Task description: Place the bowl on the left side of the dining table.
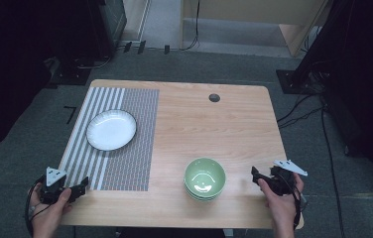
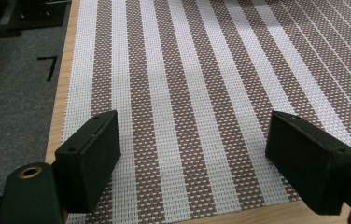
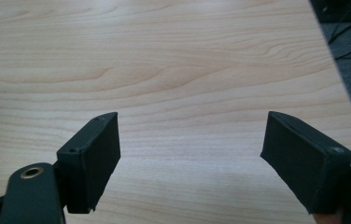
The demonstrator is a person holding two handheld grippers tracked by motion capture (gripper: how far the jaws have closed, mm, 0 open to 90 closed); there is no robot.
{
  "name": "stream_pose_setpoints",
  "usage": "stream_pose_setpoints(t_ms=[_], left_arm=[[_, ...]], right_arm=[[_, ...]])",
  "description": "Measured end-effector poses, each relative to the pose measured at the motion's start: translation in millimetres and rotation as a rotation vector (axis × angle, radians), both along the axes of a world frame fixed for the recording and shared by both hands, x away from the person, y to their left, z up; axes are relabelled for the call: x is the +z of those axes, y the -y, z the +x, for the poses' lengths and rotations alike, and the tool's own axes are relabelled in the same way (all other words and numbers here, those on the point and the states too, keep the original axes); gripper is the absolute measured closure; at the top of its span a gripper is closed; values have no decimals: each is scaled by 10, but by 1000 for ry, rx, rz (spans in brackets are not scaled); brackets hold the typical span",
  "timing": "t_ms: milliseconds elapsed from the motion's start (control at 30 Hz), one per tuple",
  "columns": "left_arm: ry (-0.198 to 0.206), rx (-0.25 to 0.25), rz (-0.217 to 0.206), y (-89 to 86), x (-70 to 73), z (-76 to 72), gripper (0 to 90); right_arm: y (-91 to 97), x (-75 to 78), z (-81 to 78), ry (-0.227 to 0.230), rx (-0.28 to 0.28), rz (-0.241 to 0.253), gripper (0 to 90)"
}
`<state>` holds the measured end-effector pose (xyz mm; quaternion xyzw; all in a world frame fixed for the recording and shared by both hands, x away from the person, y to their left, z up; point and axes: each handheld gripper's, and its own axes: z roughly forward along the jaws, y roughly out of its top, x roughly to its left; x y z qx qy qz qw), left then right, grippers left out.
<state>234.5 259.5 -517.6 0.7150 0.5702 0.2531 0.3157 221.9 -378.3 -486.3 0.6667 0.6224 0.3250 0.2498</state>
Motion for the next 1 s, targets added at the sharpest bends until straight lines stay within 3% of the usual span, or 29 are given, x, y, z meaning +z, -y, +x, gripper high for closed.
stream_pose_setpoints(t_ms=[100,167,600,1000], left_arm=[[0,0,-2,-2,0,2,173],[0,1,-2,0,0,2,173],[0,34,-2,39,-1,14,157],[-2,56,-5,59,2,18,158]], right_arm=[[-31,0,-6,-1,25,3,189],[-74,50,-16,19,25,39,189],[-282,362,-62,119,73,81,202],[-484,479,-107,136,156,176,425]])
